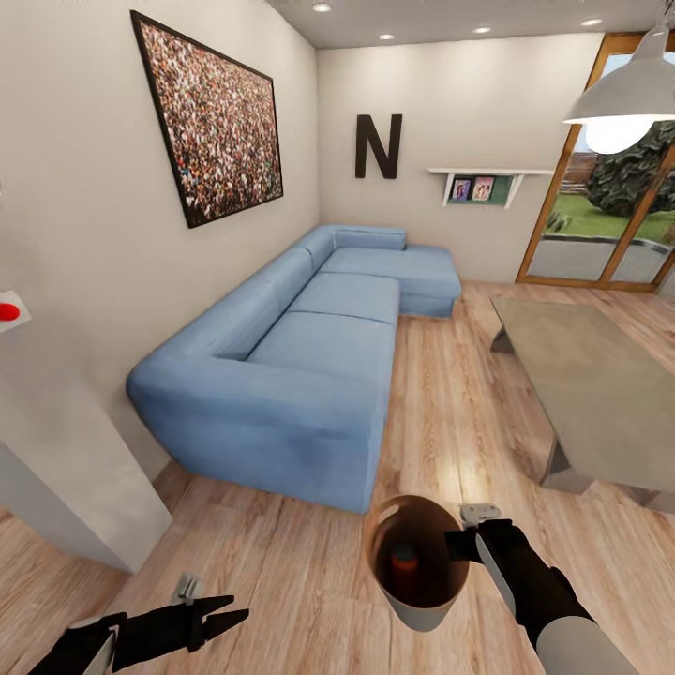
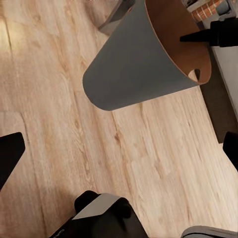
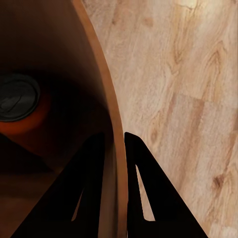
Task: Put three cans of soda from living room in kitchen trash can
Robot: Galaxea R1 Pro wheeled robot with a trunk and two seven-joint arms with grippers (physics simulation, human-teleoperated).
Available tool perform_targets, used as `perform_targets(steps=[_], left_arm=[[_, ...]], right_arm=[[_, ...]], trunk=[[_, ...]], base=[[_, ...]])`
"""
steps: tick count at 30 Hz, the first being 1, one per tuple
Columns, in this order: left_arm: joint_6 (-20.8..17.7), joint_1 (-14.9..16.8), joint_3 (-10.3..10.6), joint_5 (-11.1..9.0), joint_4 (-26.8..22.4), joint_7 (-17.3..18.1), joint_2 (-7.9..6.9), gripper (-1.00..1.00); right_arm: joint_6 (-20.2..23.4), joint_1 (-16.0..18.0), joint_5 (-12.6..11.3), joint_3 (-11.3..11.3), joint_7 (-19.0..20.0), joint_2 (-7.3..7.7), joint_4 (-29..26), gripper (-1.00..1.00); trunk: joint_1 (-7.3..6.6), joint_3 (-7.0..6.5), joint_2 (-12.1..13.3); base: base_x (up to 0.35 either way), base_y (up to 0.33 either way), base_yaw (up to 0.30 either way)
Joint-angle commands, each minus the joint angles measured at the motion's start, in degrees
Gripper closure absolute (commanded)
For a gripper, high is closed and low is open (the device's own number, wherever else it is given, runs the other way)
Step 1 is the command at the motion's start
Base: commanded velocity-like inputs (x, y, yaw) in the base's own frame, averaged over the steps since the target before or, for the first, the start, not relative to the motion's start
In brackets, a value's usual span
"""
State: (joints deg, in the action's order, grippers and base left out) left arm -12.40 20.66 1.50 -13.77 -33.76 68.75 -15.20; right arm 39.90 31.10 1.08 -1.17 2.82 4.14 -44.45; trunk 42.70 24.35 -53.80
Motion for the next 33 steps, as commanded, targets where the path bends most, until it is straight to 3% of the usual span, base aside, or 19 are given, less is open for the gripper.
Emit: perform_targets(steps=[1, 33], left_arm=[[0.0, 0.0, 0.0, 0.0, 0.0, 0.0, 0.00, -1.00], [0.0, 0.0, 0.0, 0.0, 0.0, 0.0, 0.00, -1.00]], right_arm=[[0.0, 0.0, -0.6, 0.0, 0.2, -0.01, 0.0, 1.00], [0.0, 0.0, -0.6, -0.1, 0.3, -0.09, 0.1, 1.00]], trunk=[[0.00, -0.10, 0.0], [0.00, -3.06, 0.0]], base=[[0.000, 0.000, 0.000], [0.000, 0.000, 0.000]])
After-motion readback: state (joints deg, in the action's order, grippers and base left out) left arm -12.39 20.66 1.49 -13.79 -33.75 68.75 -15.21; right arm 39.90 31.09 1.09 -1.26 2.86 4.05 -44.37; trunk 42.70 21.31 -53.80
